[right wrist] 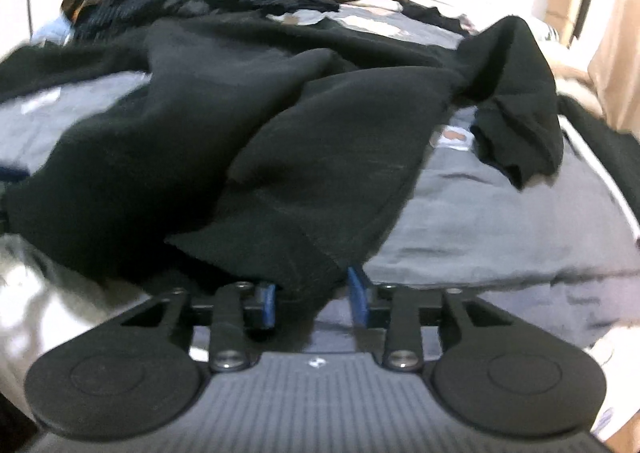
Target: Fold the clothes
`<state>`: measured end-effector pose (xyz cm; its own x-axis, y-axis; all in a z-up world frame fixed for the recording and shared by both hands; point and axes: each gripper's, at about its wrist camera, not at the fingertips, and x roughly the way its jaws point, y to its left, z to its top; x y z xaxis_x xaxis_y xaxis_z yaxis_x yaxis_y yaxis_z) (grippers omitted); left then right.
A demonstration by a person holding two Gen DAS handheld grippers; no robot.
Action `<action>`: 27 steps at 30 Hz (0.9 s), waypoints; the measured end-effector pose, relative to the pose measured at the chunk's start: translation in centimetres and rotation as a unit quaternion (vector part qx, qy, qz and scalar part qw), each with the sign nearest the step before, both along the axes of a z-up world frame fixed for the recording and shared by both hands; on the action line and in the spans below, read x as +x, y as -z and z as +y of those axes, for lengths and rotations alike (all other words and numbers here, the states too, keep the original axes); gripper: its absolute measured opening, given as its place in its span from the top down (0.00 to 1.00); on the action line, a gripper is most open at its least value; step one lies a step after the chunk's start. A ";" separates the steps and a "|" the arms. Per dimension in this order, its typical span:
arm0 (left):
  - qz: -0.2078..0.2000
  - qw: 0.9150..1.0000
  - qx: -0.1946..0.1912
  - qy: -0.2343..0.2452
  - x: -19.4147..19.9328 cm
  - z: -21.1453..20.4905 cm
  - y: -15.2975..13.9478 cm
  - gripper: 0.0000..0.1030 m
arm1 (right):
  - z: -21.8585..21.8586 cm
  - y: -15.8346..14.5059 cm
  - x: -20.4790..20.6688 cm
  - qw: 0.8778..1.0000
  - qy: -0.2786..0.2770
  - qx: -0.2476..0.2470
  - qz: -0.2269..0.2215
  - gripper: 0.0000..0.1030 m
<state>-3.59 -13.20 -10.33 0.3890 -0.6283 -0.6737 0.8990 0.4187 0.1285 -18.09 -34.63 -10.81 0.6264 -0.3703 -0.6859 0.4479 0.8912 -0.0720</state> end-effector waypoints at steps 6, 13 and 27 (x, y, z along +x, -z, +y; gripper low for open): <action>0.025 0.999 -0.038 -0.023 1.1 0.6 -1.6 0.71 | -0.1 -0.3 -0.1 1.000 0.000 0.004 -0.005 0.72; -0.004 0.999 -0.023 -0.024 0.6 -0.4 -1.2 0.69 | 0.7 0.4 0.7 1.000 -0.011 -0.016 0.012 0.60; 0.065 0.990 -0.109 -0.066 3.2 0.9 -3.8 0.60 | -0.4 -1.0 -0.2 0.999 0.020 0.023 -0.036 0.77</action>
<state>-0.43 -12.29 -6.51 0.3959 -0.7136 -0.5780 0.8380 0.5381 -0.0903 -18.34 -35.07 -9.83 0.6605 -0.3651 -0.6560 0.4859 0.8740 0.0027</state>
